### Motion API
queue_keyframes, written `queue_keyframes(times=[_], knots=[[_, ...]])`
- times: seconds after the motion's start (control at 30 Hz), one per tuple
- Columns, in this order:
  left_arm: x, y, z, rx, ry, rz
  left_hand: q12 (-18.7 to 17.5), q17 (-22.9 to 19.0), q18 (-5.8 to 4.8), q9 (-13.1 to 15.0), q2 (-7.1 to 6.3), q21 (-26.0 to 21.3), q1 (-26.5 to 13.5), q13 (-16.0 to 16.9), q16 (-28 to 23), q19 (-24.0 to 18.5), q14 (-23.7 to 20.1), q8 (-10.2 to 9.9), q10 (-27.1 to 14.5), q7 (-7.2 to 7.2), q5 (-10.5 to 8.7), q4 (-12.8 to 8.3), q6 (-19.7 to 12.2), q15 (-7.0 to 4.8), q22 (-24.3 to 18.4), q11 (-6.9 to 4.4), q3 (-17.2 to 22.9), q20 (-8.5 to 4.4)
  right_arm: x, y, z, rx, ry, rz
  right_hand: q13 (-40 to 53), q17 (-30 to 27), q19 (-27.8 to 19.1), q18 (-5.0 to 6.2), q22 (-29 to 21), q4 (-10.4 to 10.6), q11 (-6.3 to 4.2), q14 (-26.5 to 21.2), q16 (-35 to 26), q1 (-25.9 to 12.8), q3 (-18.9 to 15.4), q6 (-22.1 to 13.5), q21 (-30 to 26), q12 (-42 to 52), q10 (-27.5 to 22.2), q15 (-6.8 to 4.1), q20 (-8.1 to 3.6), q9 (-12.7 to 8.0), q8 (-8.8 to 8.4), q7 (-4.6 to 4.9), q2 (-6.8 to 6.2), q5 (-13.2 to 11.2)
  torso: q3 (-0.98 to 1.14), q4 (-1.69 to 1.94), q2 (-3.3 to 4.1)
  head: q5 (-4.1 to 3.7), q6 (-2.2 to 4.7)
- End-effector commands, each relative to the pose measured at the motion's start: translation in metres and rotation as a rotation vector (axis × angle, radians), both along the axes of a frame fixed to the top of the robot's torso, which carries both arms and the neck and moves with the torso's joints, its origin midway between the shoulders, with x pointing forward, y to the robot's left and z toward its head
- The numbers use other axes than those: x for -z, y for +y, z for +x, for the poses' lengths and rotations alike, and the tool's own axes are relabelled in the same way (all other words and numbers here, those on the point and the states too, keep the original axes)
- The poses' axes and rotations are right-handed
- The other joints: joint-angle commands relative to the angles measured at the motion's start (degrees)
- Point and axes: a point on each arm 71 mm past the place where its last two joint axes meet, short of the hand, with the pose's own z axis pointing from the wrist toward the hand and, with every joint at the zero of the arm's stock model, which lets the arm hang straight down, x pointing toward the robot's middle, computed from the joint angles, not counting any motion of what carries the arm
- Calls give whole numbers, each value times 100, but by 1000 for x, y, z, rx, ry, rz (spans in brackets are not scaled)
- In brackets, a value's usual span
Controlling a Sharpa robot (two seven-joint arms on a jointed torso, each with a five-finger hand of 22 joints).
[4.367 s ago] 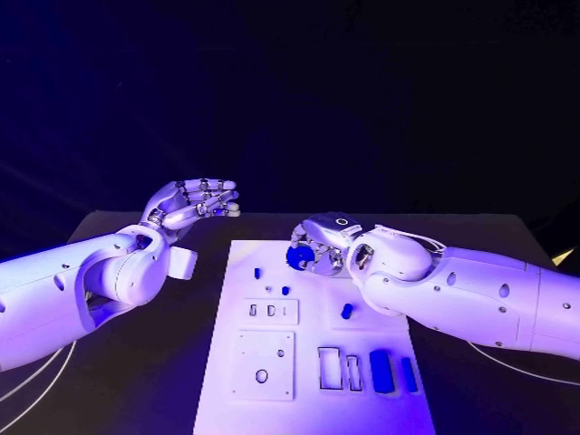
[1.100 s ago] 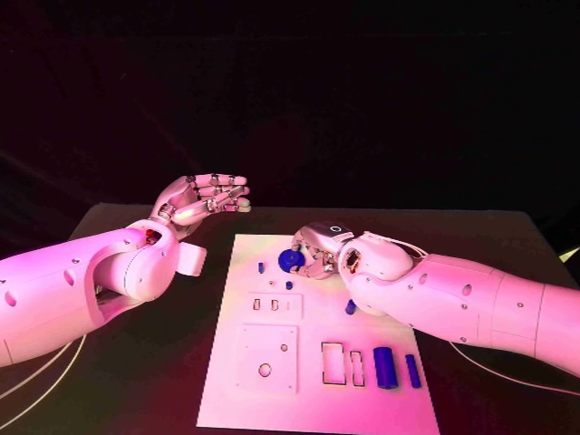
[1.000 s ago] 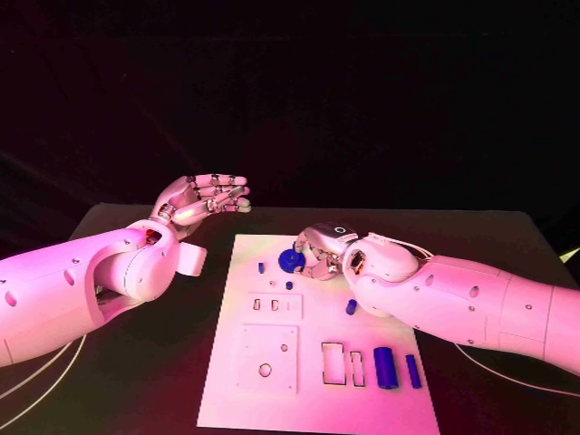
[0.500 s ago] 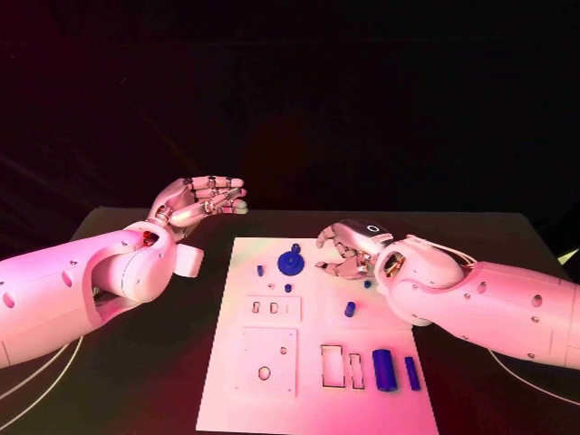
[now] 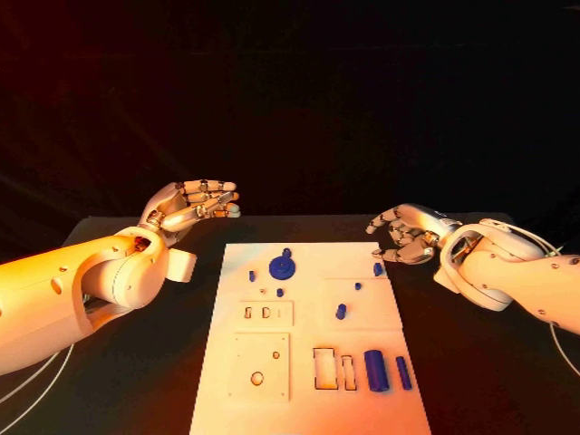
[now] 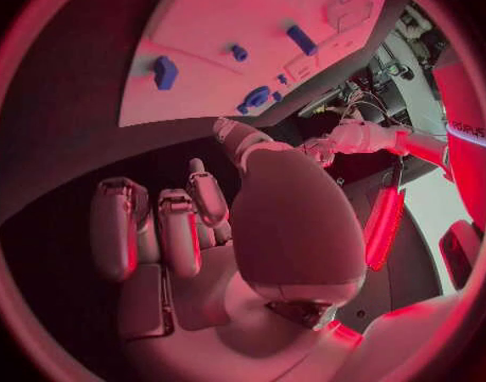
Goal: Assemble the parts on the task board
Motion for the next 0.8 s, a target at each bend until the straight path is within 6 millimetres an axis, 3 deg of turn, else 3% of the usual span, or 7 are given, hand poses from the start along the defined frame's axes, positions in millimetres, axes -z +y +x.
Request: queue_keyframes(times=[0.03, 0.3, 0.4, 0.8], knots=[[-2, -3, -1, 23, -14, -10, -22, 6, 43, 8, -14, 34, -59, 3, -29, -29, -40, -25, -3, 320, -20, -15, -37, 3, 6, 48, 34, -4, 6, -10, -1, -77, 92, 39, -17, 1402, -42, 25, 583, -6, -7, 590, 6, 75, -54, -56, -44, -40, -60, 27, 3, -4, -32, -5, -2, -32, 11, -4, -9, -29, -36], [-1, -2, -1, 20, -13, -9, -25, 9, 44, 8, -14, 37, -58, 3, -28, -33, -42, -26, -5, 321, -20, -17, -40, 4, 7, 49, 35, -2, 21, -35, 2, -32, 129, 15, -22, 1416, -35, 22, 593, -15, -6, 593, 11, 99, -87, -61, -37, -46, -70, 27, 2, -3, -36, -1, 3, -34, 10, -10, -9, -35, -61], [-1, -2, 0, 19, -13, -9, -25, 9, 44, 8, -14, 37, -58, 3, -28, -33, -42, -26, -5, 321, -20, -17, -40, 4, 7, 49, 35, -2, 28, -37, 2, -26, 145, 9, -10, 1426, -31, 20, 599, -18, -3, 596, 15, 119, -96, -53, -33, -34, -58, 29, 3, 1, -33, 3, 25, -30, 16, -4, -7, -34, -71], [-1, -2, 0, 20, -14, -9, -25, 9, 44, 8, -14, 37, -58, 3, -28, -33, -42, -26, -5, 321, -20, -17, -40, 4, 7, 49, 35, -2, 42, -34, 7, -8, 160, -5, 26, 1466, 17, 3, 656, 13, 11, 607, 29, 119, -113, 12, 24, 6, -14, 39, 7, 19, -2, 22, 98, -10, 2, 11, -4, -24, -110]])
